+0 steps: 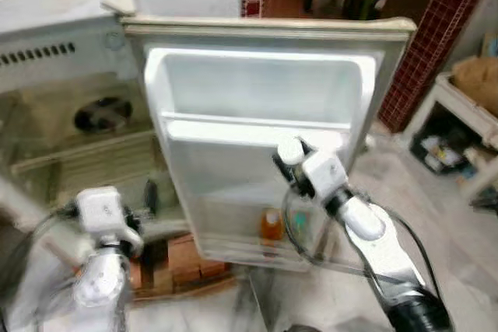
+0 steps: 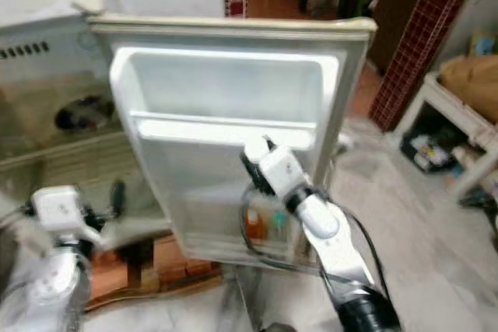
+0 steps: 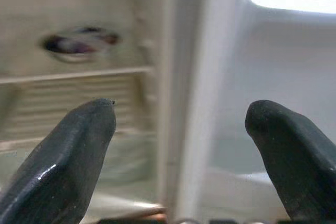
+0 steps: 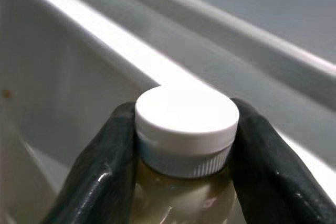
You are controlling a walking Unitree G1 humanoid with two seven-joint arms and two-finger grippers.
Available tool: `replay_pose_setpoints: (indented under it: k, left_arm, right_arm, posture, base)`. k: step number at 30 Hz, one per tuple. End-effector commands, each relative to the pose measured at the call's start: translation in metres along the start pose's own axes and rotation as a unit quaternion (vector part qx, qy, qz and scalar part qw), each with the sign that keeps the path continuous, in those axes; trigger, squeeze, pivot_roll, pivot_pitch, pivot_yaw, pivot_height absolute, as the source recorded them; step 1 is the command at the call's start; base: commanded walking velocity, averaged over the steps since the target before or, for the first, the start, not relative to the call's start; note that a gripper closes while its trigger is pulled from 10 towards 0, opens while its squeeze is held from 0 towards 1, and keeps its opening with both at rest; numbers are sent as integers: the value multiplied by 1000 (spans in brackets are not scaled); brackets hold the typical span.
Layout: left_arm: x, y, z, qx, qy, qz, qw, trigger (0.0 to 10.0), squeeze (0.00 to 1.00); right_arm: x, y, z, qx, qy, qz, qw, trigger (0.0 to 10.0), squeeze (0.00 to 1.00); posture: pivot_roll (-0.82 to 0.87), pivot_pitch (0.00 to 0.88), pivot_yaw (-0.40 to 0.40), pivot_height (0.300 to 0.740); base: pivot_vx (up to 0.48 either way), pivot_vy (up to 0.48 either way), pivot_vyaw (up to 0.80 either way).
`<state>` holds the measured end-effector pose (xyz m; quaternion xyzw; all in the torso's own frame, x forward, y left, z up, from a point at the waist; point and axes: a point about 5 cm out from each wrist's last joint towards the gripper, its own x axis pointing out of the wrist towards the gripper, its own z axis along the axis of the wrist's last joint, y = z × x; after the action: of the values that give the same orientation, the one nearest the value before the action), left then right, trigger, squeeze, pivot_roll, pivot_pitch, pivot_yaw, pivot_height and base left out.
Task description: Restocking fridge
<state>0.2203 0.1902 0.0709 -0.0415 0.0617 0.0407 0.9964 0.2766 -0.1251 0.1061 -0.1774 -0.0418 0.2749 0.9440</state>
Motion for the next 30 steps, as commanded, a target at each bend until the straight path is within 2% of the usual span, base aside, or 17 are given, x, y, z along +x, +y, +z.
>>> replay_pose_setpoints:
  k: [1, 4, 9, 16, 18, 23, 24, 26, 29, 30]
  left_arm:
    - [-1, 8, 4, 11, -7, 9, 1000, 10000, 0]
    - [-2, 7, 3, 10, -5, 7, 1000, 10000, 0]
    - [0, 5, 4, 10, -4, 5, 1000, 10000, 0]
    - [-2, 4, 1, 11, 1, 2, 1000, 10000, 0]
    - [-2, 3, -1, 13, 10, 0, 1000, 10000, 0]
    - [-3, 3, -3, 15, 17, -1, 1000, 10000, 0]
    - [-2, 3, -5, 17, 21, -4, 1000, 10000, 0]
    - [-1, 3, -5, 19, 23, -5, 1000, 10000, 0]
    - [0, 3, -5, 20, 24, -6, 1000, 10000, 0]
    - [0, 3, -5, 20, 25, -7, 999, 10000, 0]
  right_arm:
    - [8, 3, 19, 0, -44, 15, 999, 10000, 0]
    - [7, 8, 20, 11, -43, 45, 998, 10000, 0]
    - [5, 18, 25, 58, -35, 147, 987, 10000, 0]
    - [11, 10, 51, 120, -67, 200, 970, 10000, 0]
    - [17, 1, 67, 152, -90, 199, 964, 10000, 0]
    - [22, -8, 85, 180, -118, 190, 958, 10000, 0]
    - [32, -31, 111, 230, -172, 138, 948, 10000, 0]
    - [36, -48, 126, 267, -200, 104, 937, 10000, 0]
    - [37, -63, 135, 281, -217, 71, 932, 10000, 0]
    - [37, -71, 137, 275, -220, 49, 934, 10000, 0]
  posture:
    - [21, 0, 6, 740]
    - [20, 0, 4, 740]
    - [17, 0, 5, 740]
    - [18, 0, 8, 740]
    - [20, 0, 9, 740]
    - [21, 0, 10, 740]
    - [17, 0, 15, 740]
    - [16, 0, 16, 740]
    - [13, 0, 19, 740]
    - [12, 0, 21, 740]
  base:
    - [0, 0, 0]
    - [0, 0, 0]
    - [0, 0, 0]
    - [0, 0, 0]
    - [0, 0, 0]
    - [0, 0, 0]
    - [0, 0, 0]
    - [0, 0, 0]
    - [0, 0, 0]
    - [0, 0, 0]
